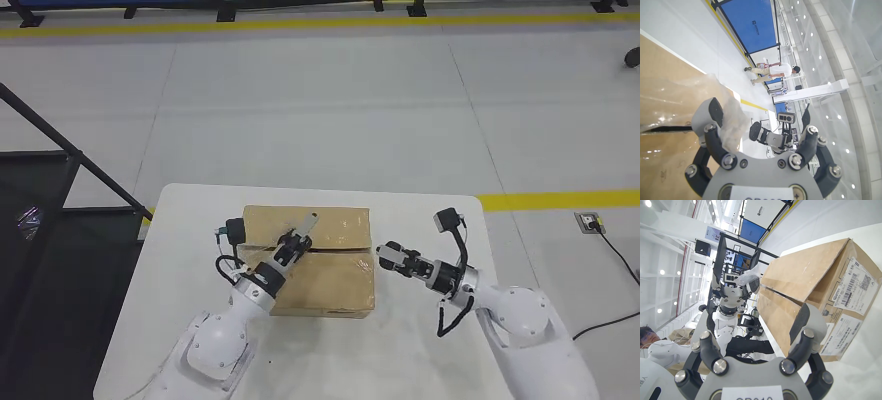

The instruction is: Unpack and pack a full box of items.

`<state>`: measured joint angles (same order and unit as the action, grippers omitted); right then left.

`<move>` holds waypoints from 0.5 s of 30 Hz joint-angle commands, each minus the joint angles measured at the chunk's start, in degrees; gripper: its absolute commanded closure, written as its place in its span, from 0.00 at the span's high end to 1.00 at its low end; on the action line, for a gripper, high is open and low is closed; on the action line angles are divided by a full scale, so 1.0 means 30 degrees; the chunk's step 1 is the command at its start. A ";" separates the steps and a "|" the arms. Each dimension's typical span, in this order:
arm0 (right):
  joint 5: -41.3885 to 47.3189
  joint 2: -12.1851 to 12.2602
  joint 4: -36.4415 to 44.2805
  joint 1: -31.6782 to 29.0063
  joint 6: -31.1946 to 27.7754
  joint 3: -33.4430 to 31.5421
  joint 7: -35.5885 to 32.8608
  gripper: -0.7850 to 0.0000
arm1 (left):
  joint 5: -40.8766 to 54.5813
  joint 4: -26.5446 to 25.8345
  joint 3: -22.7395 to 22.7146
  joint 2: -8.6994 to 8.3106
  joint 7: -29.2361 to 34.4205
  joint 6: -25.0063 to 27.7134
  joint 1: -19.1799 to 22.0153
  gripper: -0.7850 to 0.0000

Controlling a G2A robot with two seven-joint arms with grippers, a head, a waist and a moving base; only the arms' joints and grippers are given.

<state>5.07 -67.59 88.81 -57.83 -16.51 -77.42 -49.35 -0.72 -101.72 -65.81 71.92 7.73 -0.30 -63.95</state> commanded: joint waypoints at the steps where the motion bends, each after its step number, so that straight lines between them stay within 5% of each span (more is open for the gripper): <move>1: 0.0020 0.0005 -0.0077 0.0112 0.0009 0.0091 -0.0002 1.00 | -0.0141 -0.0159 0.0003 0.0005 0.0085 0.0054 -0.0172 1.00; 7: -0.0275 0.0011 -0.0327 0.0585 -0.0155 0.0454 0.0201 1.00 | -0.0602 -0.0683 -0.0090 -0.0004 0.0509 0.0251 -0.0752 1.00; 15: -0.3504 -0.0094 0.0813 0.0405 -0.0773 0.1427 0.3224 1.00 | -0.0299 -0.1658 -0.0849 -0.0129 0.2213 0.0565 -0.1379 1.00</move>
<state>-5.05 -67.84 91.12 -56.60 -18.91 -73.33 -40.33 -1.62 -106.24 -68.13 71.59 13.80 1.19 -67.88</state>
